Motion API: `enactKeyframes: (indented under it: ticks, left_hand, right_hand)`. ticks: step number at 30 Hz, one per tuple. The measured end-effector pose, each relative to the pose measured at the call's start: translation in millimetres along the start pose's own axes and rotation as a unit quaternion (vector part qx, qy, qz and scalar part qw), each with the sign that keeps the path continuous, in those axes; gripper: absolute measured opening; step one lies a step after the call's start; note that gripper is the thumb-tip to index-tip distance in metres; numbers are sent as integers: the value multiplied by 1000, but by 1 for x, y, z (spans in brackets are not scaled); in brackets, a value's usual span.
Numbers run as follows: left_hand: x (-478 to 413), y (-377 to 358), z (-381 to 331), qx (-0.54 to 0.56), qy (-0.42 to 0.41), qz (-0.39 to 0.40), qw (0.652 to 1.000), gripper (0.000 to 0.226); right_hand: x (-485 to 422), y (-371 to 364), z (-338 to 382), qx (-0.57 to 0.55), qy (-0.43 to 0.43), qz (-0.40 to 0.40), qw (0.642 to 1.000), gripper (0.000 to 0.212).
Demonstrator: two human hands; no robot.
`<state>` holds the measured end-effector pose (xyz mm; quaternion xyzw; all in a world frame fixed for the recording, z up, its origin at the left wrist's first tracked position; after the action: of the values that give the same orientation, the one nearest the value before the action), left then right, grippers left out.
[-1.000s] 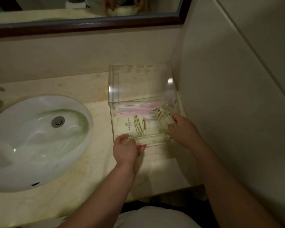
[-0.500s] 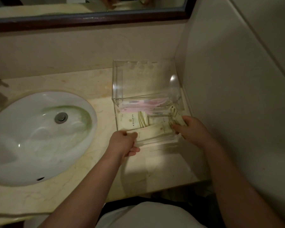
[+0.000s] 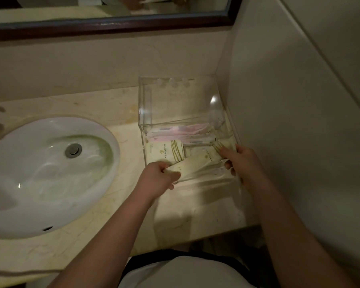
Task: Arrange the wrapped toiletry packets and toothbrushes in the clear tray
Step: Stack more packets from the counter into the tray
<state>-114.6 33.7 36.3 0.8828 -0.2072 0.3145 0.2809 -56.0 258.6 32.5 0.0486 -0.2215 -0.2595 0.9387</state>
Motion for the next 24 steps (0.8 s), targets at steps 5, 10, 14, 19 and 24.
enactKeyframes:
  ticks: [5, 10, 14, 19, 24]
  left_hand:
    - [8, -16, -5, 73, 19, 80, 994, 11]
    - [17, -36, -2, 133, 34, 113, 984, 2]
    - [20, -30, -2, 51, -2, 141, 989, 9]
    - [22, -30, 3, 92, 11, 135, 986, 9]
    - [19, -21, 8, 69, 35, 132, 988, 6]
  right_hand:
    - [13, -15, 8, -165, -23, -20, 986, 4]
    - [41, -40, -8, -92, -24, 19, 995, 9]
    - [40, -30, -11, -82, -31, -15, 996, 8]
    - [44, -32, -16, -120, -68, -13, 990, 8]
    - [41, -31, -20, -181, -95, -53, 977, 8]
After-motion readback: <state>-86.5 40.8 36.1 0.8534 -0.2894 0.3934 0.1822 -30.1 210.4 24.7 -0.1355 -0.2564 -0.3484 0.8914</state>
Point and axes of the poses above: each hand's wrist, its own x-axis away from the middle knuckle, its own y-axis out of the back of the hand, z = x × y, the point moved 3 cm from there along -x, towards the middle knuckle, and after that the axes turned 8 degrees about y, right-handed, at the moved point
